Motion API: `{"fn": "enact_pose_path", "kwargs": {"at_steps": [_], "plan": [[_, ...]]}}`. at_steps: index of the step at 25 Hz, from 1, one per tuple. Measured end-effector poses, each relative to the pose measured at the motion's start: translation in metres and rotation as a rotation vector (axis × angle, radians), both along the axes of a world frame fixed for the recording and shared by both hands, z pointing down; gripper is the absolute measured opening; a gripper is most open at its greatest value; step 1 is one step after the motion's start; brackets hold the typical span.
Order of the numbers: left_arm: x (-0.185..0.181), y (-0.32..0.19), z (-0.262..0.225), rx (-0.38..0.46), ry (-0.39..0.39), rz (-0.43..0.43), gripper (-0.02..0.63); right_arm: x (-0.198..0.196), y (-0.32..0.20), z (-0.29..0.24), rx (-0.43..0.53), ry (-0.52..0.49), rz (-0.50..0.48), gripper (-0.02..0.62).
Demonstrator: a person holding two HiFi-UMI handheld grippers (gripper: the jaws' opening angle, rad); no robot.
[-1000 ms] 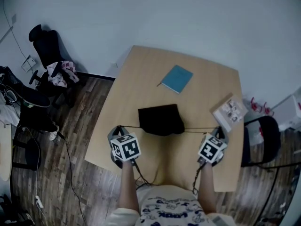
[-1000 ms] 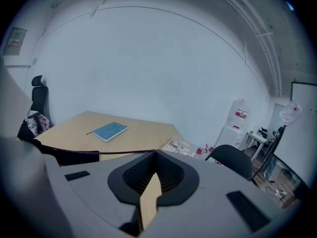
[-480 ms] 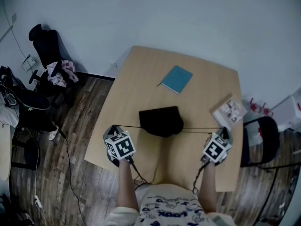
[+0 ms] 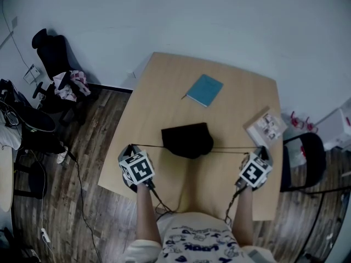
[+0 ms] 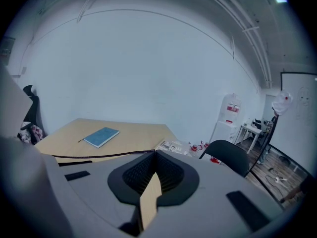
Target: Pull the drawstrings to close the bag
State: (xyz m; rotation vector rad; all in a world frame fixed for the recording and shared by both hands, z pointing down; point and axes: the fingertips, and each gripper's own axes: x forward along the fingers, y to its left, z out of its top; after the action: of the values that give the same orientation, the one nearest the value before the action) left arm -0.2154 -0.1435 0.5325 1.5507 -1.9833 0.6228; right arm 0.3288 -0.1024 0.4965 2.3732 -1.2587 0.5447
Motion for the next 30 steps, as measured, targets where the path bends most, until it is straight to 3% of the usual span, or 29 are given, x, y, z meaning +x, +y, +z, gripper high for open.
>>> {"fn": "enact_pose_path", "kwargs": {"at_steps": [3,7,11,18,19,21,23,25,30], "plan": [[0.001,0.001,-0.001,-0.013,0.006,0.013,0.018,-0.002,-0.002,-0.001,-0.007,-0.005,-0.019,0.003],[0.002,0.001,-0.002,-0.008,0.042,0.062,0.018,-0.017,-0.008,0.010,-0.070,-0.065,-0.137,0.003],[0.031,0.001,0.002,-0.021,0.116,0.226,0.018,-0.039,-0.012,0.020,-0.133,-0.091,-0.281,0.003],[0.110,0.019,0.016,-0.184,0.119,0.585,0.018,-0.100,-0.009,0.042,-0.315,-0.146,-0.658,0.009],[0.119,0.024,0.018,-0.212,0.117,0.641,0.018,-0.110,-0.005,0.048,-0.349,-0.163,-0.716,0.035],[0.135,0.036,0.022,-0.263,0.138,0.736,0.018,-0.128,0.006,0.061,-0.422,-0.202,-0.817,0.152],[0.150,0.049,0.028,-0.299,0.198,0.815,0.035,-0.139,0.018,0.071,-0.481,-0.230,-0.879,0.173],[0.161,0.060,0.030,-0.324,0.246,0.873,0.121,-0.147,0.027,0.077,-0.508,-0.263,-0.907,0.175],[0.169,0.066,0.029,-0.345,0.240,0.910,0.143,-0.162,0.038,0.081,-0.521,-0.330,-0.970,0.179]]}}
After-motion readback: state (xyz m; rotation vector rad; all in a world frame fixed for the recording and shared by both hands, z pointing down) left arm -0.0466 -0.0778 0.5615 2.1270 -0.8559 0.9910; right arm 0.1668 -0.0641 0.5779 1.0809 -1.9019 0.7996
